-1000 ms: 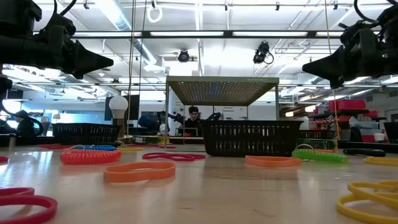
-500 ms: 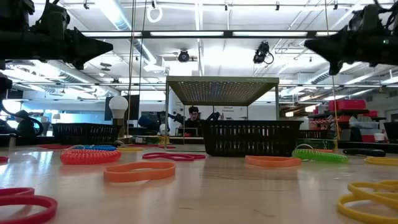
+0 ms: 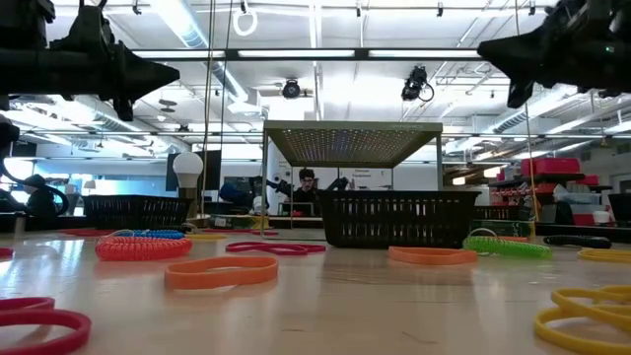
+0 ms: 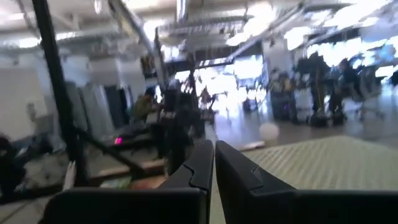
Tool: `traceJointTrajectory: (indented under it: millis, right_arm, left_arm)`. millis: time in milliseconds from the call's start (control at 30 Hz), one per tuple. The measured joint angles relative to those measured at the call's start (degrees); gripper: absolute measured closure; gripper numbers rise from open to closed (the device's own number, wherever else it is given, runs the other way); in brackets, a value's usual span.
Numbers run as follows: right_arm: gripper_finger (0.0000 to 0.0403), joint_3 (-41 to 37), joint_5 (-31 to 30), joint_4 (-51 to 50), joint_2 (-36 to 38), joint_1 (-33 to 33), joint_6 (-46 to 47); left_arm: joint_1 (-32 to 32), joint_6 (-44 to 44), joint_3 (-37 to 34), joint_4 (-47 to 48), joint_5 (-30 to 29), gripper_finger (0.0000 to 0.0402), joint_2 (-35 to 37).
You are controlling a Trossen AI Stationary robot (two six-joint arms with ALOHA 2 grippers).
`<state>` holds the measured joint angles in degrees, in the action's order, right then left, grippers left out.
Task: Pick & Place Office Desk Supplies
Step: Put the bottom black bin on the shelf
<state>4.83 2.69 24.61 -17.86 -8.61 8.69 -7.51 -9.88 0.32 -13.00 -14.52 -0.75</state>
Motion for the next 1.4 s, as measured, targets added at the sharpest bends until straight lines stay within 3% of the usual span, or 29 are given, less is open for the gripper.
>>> traceJointTrajectory:
  millis: [267,467,600,800,1033,1200,1400]
  right_arm:
    - [0.0376,12.7,-18.9,-15.0,-15.6,16.6,-4.9]
    - [0.0368,21.9,-34.0,-24.0,-28.1,29.8,-4.2]
    - [0.0346,29.2,-39.8,-30.0,-38.2,35.9,1.4]
    - [0.0302,42.1,-40.0,-41.7,-54.9,38.7,11.7]
    - [0.026,55.6,-34.5,-57.9,-70.2,37.3,24.2]
    - [0.0242,60.2,-28.7,-60.2,-78.4,34.9,25.6]
    - [0.0241,64.2,-28.2,-62.4,-84.9,32.1,25.6]
  left_arm:
    - [0.0,1.9,0.0,-0.3,6.7,0.0392,-1.4]
    - [0.0,2.1,0.0,-0.2,7.1,0.0392,-4.0]
    - [0.0,4.2,0.0,-0.1,7.1,0.0392,-6.1]
    - [0.0,4.5,0.0,-0.2,6.7,0.0392,-8.1]
    - [0.0,5.1,0.0,-0.2,6.7,0.0392,-9.5]
    - [0.0,5.3,0.0,-0.2,6.7,0.0392,-10.6]
    - [0.0,5.3,0.0,-0.3,7.6,0.0392,-11.0]
